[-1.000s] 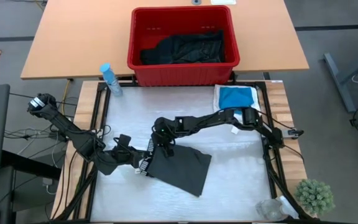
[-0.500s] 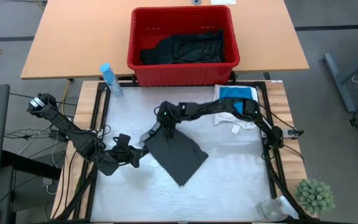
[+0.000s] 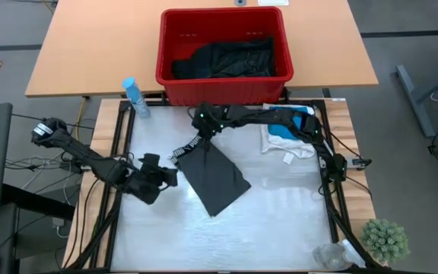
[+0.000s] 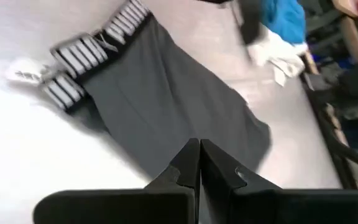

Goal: Fold laundry
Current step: Fold the gray boxers

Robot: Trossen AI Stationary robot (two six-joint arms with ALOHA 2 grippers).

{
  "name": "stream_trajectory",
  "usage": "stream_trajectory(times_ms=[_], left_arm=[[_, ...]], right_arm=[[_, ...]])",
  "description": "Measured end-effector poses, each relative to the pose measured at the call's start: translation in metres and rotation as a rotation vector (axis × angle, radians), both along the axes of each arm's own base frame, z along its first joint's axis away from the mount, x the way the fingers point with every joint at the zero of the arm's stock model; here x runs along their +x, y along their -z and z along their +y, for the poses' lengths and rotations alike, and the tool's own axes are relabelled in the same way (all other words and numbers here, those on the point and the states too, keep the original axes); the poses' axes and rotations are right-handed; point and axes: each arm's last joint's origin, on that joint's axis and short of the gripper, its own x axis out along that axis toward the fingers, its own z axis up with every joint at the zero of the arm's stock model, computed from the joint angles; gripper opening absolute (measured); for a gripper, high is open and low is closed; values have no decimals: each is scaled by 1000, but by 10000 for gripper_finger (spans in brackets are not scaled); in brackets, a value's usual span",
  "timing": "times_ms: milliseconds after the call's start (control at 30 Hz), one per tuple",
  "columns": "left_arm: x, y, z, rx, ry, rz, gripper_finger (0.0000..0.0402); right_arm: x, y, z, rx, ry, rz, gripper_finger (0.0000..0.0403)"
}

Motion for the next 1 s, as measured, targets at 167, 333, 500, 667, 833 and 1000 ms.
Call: stream_trajectory(times_ms=[167,333,500,667,833,1000], left_arm=[[26,16,15,84,-50,63,0],[56,52,30,41,-73,176,0],[69,83,42,-41,-129,267,0],[71,96,48,-36,-155,323,0],[70,103,62,-65,-83,449,0],[68,103,84,-62,-69,524,0]], right_arm=[[-4,-32,-12,-59,-45,10,11],[-19,-48,-37,-60,-17,63,11],[-42,-56,-63,-40,5,176,11],[-57,-62,-80,-40,-9,226,11],[-71,-62,-97,-32,-13,253,11],[-84,-61,-115,6,25,259,11]])
